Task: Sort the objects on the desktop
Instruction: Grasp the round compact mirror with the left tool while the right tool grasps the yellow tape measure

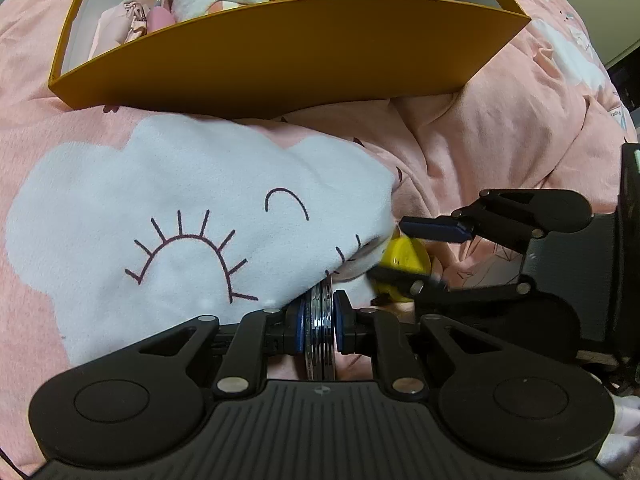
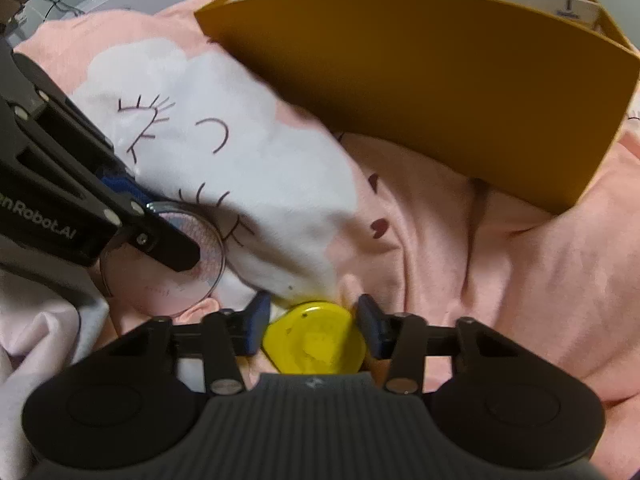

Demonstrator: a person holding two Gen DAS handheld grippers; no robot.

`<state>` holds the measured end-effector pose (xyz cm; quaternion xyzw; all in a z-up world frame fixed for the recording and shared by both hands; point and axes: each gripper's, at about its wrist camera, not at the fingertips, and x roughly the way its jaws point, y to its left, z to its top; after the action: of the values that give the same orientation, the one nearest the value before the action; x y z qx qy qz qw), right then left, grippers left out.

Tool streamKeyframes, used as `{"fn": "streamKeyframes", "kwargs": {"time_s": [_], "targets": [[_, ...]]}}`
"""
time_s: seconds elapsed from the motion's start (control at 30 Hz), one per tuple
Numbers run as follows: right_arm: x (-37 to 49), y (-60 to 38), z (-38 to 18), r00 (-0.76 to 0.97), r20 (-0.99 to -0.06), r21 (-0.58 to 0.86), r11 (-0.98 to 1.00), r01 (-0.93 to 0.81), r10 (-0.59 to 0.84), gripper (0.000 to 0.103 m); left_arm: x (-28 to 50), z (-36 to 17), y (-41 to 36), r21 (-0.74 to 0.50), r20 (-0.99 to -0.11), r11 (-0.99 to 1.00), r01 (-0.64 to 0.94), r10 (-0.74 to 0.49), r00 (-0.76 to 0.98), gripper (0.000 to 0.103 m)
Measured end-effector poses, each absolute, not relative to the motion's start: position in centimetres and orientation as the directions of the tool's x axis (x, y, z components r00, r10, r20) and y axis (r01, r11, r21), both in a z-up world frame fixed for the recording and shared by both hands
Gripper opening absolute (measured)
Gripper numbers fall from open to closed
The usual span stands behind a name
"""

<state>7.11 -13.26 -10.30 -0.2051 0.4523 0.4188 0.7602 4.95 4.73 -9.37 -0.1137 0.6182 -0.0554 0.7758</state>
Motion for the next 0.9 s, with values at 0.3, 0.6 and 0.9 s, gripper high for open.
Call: {"fn": "streamKeyframes", "kwargs": {"time_s": [0.3, 0.6, 0.9], "targets": [[8.2, -16.4, -9.6, 0.267, -0.829, 0.170, 0.677, -0.716, 0.491, 0.022, 5.0, -9.4, 4.9, -0.250, -0.946, 0.966, -0.061, -0.230, 0.230, 0.016], [9.0, -16.4, -9.7, 0.238, -0.828, 0.190, 0.653, -0.733, 0.507, 0.031, 5.0, -9.4, 5.0, -0.257, -0.944, 0.965, -0.059, -0.237, 0.230, 0.016], [6.6, -15.4, -9.0, 0.204, -0.841, 0.141, 0.566, -0.812, 0.501, 0.040, 5.0, -9.4, 5.1, -0.263, -0.943, 0.963, -0.058, -0.244, 0.227, 0.016]]}}
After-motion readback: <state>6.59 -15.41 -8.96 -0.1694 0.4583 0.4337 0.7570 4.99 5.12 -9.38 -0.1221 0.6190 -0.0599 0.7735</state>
